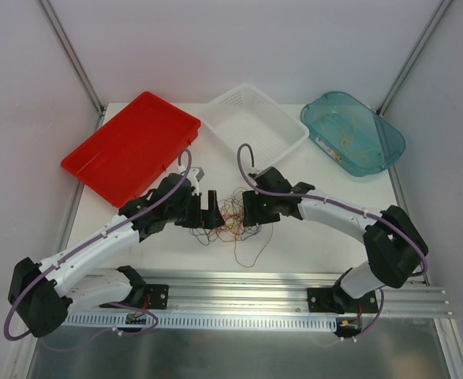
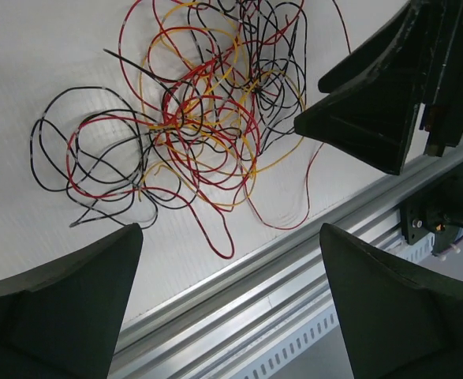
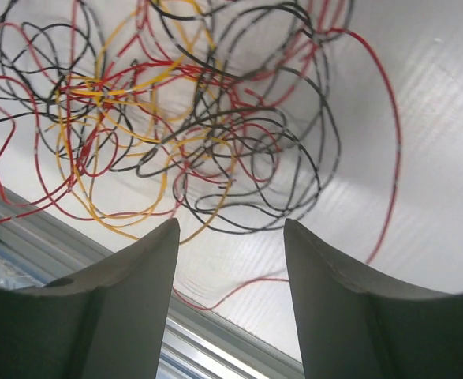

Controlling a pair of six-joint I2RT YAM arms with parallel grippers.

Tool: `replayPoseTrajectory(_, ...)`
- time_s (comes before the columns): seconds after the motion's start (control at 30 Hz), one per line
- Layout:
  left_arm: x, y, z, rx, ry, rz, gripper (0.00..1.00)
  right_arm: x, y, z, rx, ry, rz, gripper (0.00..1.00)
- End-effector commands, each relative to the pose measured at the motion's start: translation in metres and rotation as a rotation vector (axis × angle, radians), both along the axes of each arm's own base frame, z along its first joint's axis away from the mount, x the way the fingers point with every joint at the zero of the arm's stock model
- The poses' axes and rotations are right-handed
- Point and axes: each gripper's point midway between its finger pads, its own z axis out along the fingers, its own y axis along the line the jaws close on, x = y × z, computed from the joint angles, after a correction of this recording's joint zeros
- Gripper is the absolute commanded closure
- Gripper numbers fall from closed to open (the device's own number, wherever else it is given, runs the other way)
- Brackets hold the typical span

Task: Untangle the cables
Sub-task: Untie the cable.

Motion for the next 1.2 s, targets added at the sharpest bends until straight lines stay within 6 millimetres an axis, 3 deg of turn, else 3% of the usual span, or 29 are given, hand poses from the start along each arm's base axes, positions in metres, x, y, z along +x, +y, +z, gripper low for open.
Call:
replayPoseTrajectory(0.0,0.007,0.000,-0.005,-0.002,0.020,0.077,0.04,0.004,-0.019,0.020,-0.045,-0.073,-0.013,0.41)
replayPoseTrajectory(0.1,0.014,-0.001,-0.013,0.018,0.052,0.123,0.06,0.003,-0.030,0.022,-0.078,-0.086,-0.039,0.42)
replayPoseTrajectory(0.2,0.021,-0.004,-0.020,0.037,0.084,0.170,0.08,0.001,-0.028,0.029,-0.039,-0.080,-0.088,0.43)
replayPoseTrajectory(0.37,0.030,-0.009,-0.030,0.059,0.131,0.210,0.14,0.000,-0.007,0.052,0.125,-0.099,-0.193,0.44)
replayPoseTrajectory(0.53,0.035,-0.016,-0.034,0.065,0.148,0.217,0.25,-0.001,0.016,0.062,0.216,-0.098,-0.287,0.44)
replayPoseTrajectory(0.77,0.033,-0.014,-0.047,0.086,0.170,0.219,0.51,0.002,0.042,0.052,0.235,-0.060,-0.338,0.43)
replayPoseTrajectory(0.8,0.032,-0.014,-0.047,0.086,0.172,0.221,0.61,0.001,0.045,0.046,0.228,-0.045,-0.341,0.44)
replayPoseTrajectory(0.93,0.030,-0.014,-0.051,0.087,0.176,0.221,0.81,-0.002,0.053,0.033,0.216,-0.002,-0.357,0.45)
replayPoseTrajectory(1.1,0.028,-0.014,-0.055,0.092,0.182,0.219,0.92,-0.004,0.048,0.019,0.177,-0.004,-0.391,0.51)
replayPoseTrajectory(1.17,0.027,-0.014,-0.058,0.096,0.189,0.220,0.95,-0.003,0.044,0.019,0.164,-0.017,-0.399,0.58)
